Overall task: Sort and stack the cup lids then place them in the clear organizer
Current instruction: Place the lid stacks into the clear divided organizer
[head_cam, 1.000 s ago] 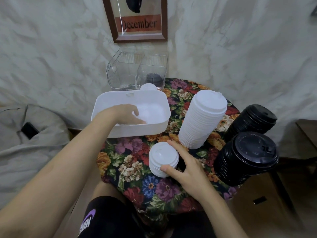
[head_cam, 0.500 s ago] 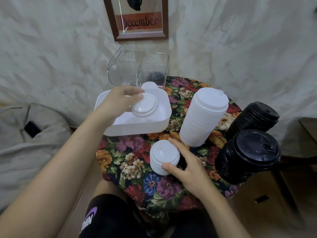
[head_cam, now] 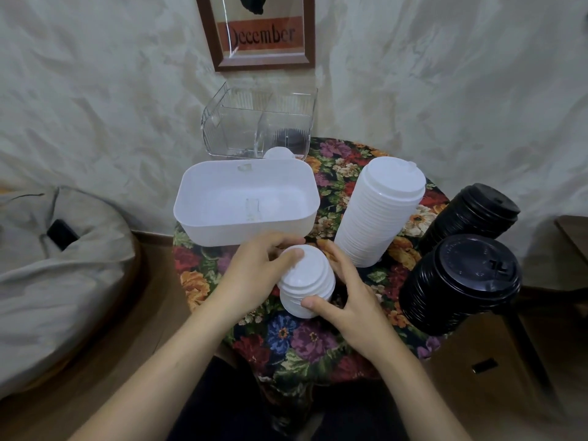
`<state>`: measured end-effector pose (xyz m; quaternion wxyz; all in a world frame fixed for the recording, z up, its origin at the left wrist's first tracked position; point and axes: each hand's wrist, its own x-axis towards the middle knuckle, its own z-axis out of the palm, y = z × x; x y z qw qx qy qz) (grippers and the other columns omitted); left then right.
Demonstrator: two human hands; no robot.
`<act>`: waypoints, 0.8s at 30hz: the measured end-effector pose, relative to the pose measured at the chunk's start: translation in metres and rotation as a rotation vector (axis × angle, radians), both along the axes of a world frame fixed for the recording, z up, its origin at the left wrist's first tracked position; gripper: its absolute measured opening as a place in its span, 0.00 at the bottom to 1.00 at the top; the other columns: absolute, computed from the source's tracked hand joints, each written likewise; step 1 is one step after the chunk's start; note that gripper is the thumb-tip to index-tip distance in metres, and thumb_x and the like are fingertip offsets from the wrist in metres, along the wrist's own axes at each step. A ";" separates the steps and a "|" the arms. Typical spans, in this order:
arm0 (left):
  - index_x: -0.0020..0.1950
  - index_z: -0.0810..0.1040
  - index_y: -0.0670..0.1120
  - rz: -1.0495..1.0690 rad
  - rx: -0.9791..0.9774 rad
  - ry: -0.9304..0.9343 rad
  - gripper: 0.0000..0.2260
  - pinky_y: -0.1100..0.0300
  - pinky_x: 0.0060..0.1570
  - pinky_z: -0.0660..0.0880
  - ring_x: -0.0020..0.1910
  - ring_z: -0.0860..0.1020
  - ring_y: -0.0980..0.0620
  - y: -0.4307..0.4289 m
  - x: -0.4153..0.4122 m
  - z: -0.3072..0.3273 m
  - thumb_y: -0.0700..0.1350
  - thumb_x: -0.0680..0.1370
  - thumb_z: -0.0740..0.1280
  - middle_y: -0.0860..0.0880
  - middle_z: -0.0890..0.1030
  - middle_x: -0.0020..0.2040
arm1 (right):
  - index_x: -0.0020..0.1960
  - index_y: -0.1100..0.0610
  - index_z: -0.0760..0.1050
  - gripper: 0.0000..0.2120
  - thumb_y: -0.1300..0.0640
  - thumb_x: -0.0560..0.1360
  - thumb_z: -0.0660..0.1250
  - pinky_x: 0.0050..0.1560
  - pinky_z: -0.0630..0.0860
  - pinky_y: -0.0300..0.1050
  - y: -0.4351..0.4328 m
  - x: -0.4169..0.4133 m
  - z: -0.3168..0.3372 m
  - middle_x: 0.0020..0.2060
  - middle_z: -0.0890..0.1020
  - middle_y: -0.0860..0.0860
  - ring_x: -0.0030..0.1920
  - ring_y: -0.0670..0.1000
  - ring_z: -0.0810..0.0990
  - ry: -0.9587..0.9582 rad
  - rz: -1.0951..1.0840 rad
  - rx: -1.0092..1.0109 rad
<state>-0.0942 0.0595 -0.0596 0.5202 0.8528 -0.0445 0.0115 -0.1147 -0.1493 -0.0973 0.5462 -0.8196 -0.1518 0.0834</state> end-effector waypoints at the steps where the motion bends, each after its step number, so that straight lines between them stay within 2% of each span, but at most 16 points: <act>1: 0.61 0.84 0.55 -0.005 0.019 -0.014 0.09 0.55 0.54 0.78 0.52 0.81 0.61 0.000 -0.001 -0.002 0.50 0.83 0.69 0.59 0.85 0.55 | 0.82 0.33 0.52 0.45 0.41 0.74 0.76 0.71 0.63 0.34 0.000 0.000 0.000 0.74 0.64 0.24 0.75 0.30 0.63 -0.001 0.006 0.000; 4: 0.60 0.84 0.57 0.006 0.071 -0.057 0.08 0.53 0.56 0.78 0.53 0.80 0.61 -0.003 -0.002 -0.003 0.51 0.82 0.69 0.60 0.84 0.55 | 0.79 0.28 0.53 0.42 0.40 0.74 0.75 0.69 0.60 0.28 -0.002 0.000 0.002 0.75 0.62 0.23 0.75 0.29 0.60 -0.011 0.027 -0.016; 7: 0.58 0.84 0.58 0.024 0.107 -0.099 0.07 0.57 0.52 0.77 0.51 0.79 0.63 -0.008 -0.003 -0.003 0.50 0.82 0.69 0.61 0.83 0.52 | 0.75 0.25 0.58 0.36 0.41 0.75 0.75 0.65 0.61 0.23 -0.002 -0.001 0.004 0.70 0.63 0.18 0.73 0.26 0.62 -0.023 0.034 -0.034; 10: 0.56 0.84 0.58 0.039 0.119 -0.126 0.06 0.61 0.50 0.74 0.51 0.78 0.64 -0.011 -0.003 -0.004 0.49 0.82 0.68 0.62 0.82 0.51 | 0.74 0.25 0.61 0.34 0.39 0.74 0.74 0.66 0.64 0.29 -0.002 -0.002 0.004 0.70 0.67 0.21 0.72 0.28 0.65 -0.029 0.015 -0.021; 15: 0.57 0.84 0.56 0.040 0.065 -0.122 0.07 0.68 0.49 0.71 0.54 0.78 0.64 -0.016 -0.006 -0.010 0.48 0.83 0.68 0.62 0.82 0.53 | 0.75 0.31 0.65 0.32 0.36 0.74 0.73 0.67 0.71 0.38 -0.001 -0.003 0.000 0.70 0.72 0.28 0.70 0.33 0.71 -0.026 -0.038 0.001; 19: 0.63 0.83 0.57 -0.006 -0.034 -0.084 0.09 0.62 0.60 0.74 0.62 0.77 0.64 -0.015 -0.011 -0.017 0.52 0.85 0.64 0.63 0.82 0.59 | 0.75 0.31 0.65 0.31 0.38 0.75 0.73 0.65 0.70 0.34 0.000 -0.003 0.000 0.69 0.72 0.27 0.70 0.32 0.70 -0.031 -0.049 -0.013; 22: 0.72 0.77 0.59 -0.090 -0.070 -0.040 0.16 0.60 0.69 0.70 0.69 0.74 0.65 -0.011 -0.016 -0.023 0.58 0.85 0.60 0.64 0.78 0.68 | 0.76 0.32 0.64 0.32 0.37 0.76 0.73 0.67 0.71 0.38 0.000 -0.003 -0.001 0.70 0.71 0.28 0.70 0.33 0.70 -0.029 -0.046 -0.024; 24: 0.75 0.75 0.58 -0.105 -0.069 -0.028 0.19 0.58 0.72 0.68 0.71 0.72 0.66 -0.009 -0.018 -0.026 0.59 0.85 0.59 0.65 0.77 0.70 | 0.76 0.32 0.63 0.33 0.36 0.76 0.73 0.69 0.71 0.40 0.000 -0.003 0.000 0.71 0.71 0.29 0.71 0.33 0.70 -0.032 -0.043 -0.037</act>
